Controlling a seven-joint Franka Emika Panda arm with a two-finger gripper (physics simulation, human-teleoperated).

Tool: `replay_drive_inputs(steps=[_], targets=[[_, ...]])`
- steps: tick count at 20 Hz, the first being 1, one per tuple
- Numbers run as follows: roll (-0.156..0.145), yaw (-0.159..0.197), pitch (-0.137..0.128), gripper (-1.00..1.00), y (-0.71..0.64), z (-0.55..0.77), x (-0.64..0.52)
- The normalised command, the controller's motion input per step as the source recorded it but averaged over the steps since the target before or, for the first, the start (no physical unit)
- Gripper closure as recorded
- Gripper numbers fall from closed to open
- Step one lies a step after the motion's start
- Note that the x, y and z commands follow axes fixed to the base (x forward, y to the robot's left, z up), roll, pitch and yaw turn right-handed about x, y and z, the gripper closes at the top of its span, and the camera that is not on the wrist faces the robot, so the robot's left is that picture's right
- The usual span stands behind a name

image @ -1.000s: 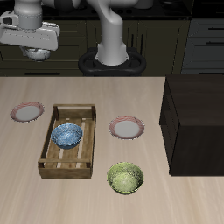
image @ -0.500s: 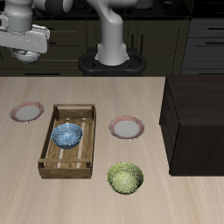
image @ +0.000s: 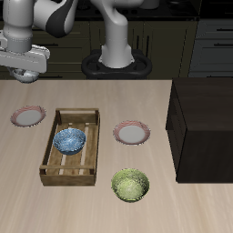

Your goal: Place the white bowl on the off-center plate

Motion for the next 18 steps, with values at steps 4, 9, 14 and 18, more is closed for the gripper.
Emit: replay_drive_inputs(steps=[4, 9, 14, 18], targets=[[-0.036, 0.004, 0.056, 1.00, -0.12, -0.46, 0.08], [-0.036, 0.015, 0.047, 1.00, -0.12, -0.45, 0.04], [-0.021, 0.013, 0.017, 1.00, -0.03, -0.39, -0.05], [0.008, 0.007, 0.025, 1.00, 0.05, -0.39, -0.05]])
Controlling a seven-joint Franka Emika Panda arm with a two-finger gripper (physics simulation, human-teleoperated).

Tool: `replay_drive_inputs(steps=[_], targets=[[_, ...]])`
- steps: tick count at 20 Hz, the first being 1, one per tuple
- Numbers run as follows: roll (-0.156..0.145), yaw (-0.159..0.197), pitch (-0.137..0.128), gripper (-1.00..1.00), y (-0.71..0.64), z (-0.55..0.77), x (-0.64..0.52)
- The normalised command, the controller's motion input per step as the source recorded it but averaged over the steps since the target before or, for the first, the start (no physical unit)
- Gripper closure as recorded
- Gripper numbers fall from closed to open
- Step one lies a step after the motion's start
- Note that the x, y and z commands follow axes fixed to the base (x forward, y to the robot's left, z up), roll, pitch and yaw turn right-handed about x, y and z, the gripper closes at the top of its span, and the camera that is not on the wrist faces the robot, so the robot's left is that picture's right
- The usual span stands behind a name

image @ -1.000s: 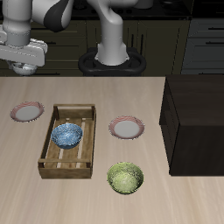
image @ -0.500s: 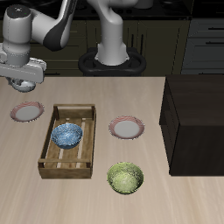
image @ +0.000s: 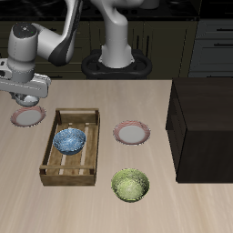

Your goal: Place the white bowl on the off-center plate

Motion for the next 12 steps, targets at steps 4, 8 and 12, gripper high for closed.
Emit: replay_drive_inputs(steps=[4, 8, 12], targets=[[-0.012, -0.007, 0.037, 1.00, -0.06, -0.25, 0.01], [-0.008, 0.033, 0.012, 1.00, 0.00, -0.24, 0.04], [-0.004, 0.009, 0.051, 1.00, 0.03, -0.36, 0.04]])
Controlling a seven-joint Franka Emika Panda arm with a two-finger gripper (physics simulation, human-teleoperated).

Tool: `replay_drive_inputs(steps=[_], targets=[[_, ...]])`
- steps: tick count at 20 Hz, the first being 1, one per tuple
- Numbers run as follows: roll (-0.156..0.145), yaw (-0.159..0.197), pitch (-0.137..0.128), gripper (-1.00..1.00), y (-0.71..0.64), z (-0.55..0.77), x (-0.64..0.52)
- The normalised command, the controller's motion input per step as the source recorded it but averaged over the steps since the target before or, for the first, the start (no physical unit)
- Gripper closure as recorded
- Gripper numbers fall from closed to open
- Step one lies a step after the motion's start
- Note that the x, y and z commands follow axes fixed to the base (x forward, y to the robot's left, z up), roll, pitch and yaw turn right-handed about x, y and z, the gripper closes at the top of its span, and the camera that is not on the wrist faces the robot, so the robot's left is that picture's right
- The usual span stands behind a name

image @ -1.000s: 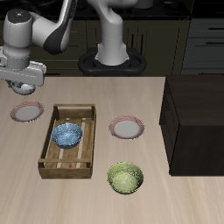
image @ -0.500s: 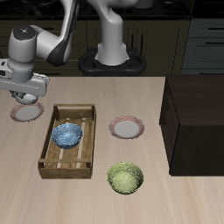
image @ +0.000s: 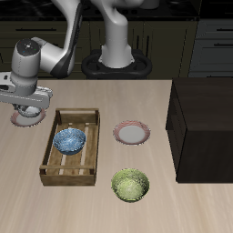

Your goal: Place the white bowl on the off-center plate

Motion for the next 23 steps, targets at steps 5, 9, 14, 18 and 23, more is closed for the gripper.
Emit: replay_drive_inputs(steps=[5, 9, 14, 18, 23], targets=[[-0.018, 0.030, 0.054, 1.00, 0.04, -0.31, 0.01], [-0.071, 0.057, 0.028, 1.00, -0.10, -0.19, -0.03], [-0.050, 0.009, 0.022, -1.00, -0.09, 0.04, -0.02], [0.029, 0.017, -0.025, -1.00, 0.15, 0.15, 0.04], [0.041, 0.008, -0.049, -1.00, 0.27, 0.28, 0.00]])
